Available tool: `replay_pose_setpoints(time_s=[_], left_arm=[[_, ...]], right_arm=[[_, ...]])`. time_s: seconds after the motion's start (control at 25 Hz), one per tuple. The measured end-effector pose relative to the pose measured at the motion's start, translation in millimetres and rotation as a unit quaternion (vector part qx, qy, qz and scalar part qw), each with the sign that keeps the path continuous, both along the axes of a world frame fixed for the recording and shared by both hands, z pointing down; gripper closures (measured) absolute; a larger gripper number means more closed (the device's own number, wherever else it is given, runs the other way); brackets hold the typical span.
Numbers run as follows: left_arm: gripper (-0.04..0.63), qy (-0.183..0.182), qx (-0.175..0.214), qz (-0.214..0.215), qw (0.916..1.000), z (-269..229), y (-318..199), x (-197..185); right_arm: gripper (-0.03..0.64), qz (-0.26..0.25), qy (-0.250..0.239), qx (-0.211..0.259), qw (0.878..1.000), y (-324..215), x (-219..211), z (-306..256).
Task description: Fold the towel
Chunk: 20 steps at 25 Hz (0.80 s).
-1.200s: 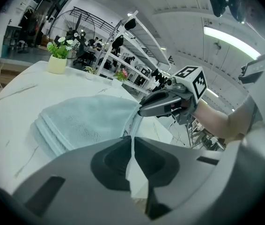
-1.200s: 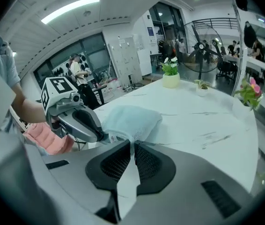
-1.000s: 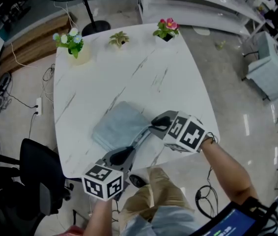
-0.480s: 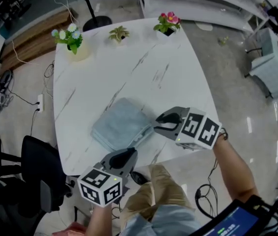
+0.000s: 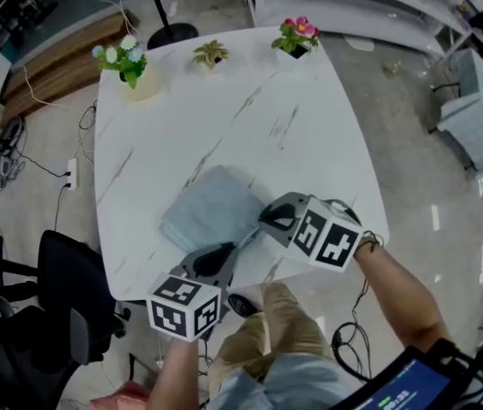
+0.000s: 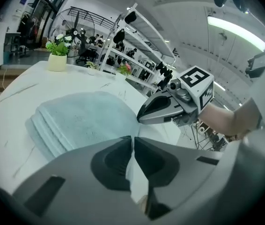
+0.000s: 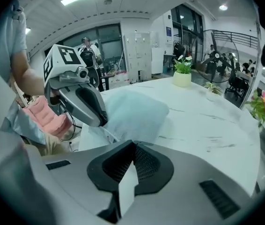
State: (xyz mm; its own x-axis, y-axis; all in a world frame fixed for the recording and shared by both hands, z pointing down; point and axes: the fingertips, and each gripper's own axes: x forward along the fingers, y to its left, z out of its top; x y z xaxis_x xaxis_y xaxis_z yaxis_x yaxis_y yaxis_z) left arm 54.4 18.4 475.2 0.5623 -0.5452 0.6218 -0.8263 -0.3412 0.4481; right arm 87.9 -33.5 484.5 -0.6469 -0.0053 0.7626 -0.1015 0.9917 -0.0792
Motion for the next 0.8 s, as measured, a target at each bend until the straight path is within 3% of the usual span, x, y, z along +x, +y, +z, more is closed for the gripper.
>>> replay_pose_setpoints(time_s=[0.16,0.4,0.52,0.64,0.8], left_arm=[[0.571,0.006,-0.005,0.004,1.0,5.7,9.2,3.9],[0.571,-0.035,-0.006,0.029,0.999,24.0,16.7,7.6],[0.572,-0.037,-0.009,0.033,0.9987,34.4,16.3,8.1],[0.574,-0.025,-0.004,0.028,0.9993,25.5,18.4,6.3],[0.574,0.014,0.039,0.022,0.9989,-27.7,23.9,9.0]], right_arm=[[0.598,-0.02,0.014,0.016,1.0,9.3,6.4,5.0],[0.598,-0.042,0.054,0.053,0.996,15.5,7.1,30.9],[0.598,-0.031,0.055,0.066,0.996,13.3,5.0,36.2],[0.598,-0.005,0.031,0.063,0.998,11.0,1.0,23.2],[0.598,0.057,-0.031,0.052,0.997,10.9,1.8,-33.3]])
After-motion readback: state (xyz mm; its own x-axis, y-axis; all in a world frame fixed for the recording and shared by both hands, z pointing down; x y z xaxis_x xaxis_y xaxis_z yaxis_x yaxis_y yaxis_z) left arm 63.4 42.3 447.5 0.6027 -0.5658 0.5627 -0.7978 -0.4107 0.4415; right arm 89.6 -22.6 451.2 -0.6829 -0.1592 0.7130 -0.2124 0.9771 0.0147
